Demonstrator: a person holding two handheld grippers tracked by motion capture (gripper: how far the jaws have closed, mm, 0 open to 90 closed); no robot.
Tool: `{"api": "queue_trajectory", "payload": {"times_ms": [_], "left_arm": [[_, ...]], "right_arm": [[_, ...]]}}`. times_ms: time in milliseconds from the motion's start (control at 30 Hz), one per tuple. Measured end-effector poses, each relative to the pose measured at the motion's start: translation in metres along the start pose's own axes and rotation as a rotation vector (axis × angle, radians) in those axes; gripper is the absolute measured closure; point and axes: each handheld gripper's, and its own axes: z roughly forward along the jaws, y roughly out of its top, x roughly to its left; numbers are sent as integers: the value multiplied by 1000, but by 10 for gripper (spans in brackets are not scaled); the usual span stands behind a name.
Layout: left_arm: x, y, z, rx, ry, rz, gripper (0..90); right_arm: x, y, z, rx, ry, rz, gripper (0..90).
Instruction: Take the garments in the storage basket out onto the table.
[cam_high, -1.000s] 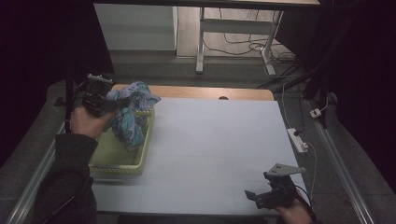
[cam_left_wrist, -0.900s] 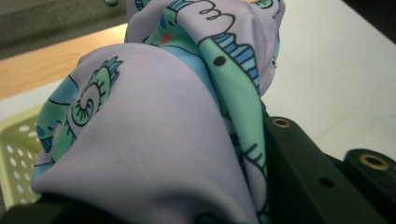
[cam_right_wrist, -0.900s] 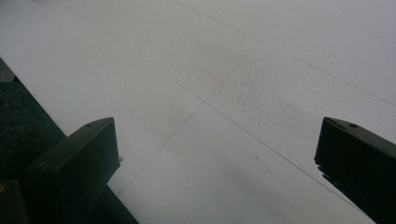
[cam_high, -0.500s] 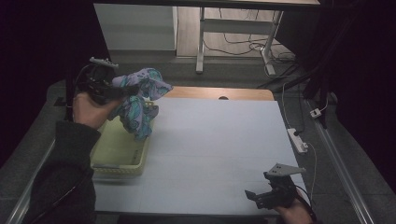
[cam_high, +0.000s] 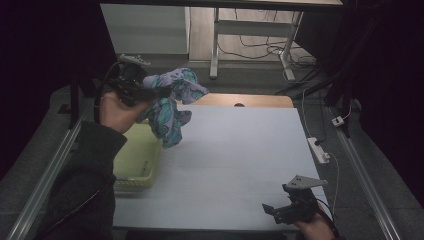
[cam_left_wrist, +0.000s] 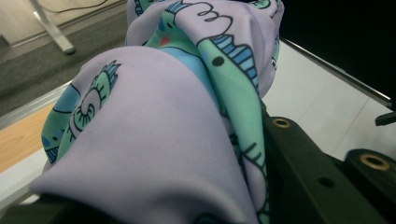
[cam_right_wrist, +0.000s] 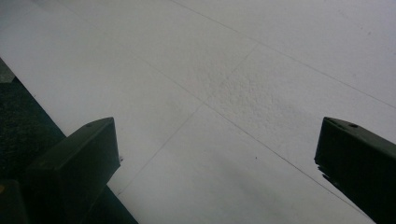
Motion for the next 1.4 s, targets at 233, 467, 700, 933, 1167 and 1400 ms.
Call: {"api": "queue_trajectory", "payload": {"times_ms": [233, 467, 700, 933, 1167, 1400], "left_arm": [[-17, 8, 24, 4, -45, 41, 759], [-31, 10, 54, 22, -88, 78, 758], [-46, 11, 82, 39, -108, 121, 757], [-58, 8, 107, 62, -116, 147, 756], [-63, 2, 127, 75, -120, 162, 753], [-68, -5, 145, 88, -125, 174, 751]], "right_arm": [[0, 0, 0, 1, 0, -2, 0], [0, 0, 0, 1, -1, -2, 0], [0, 0, 0, 0, -1, -2, 0], [0, 0, 0, -1, 1, -4, 0], [0, 0, -1, -3, 0, -4, 0], [0, 0, -1, -3, 2, 3, 0]]}}
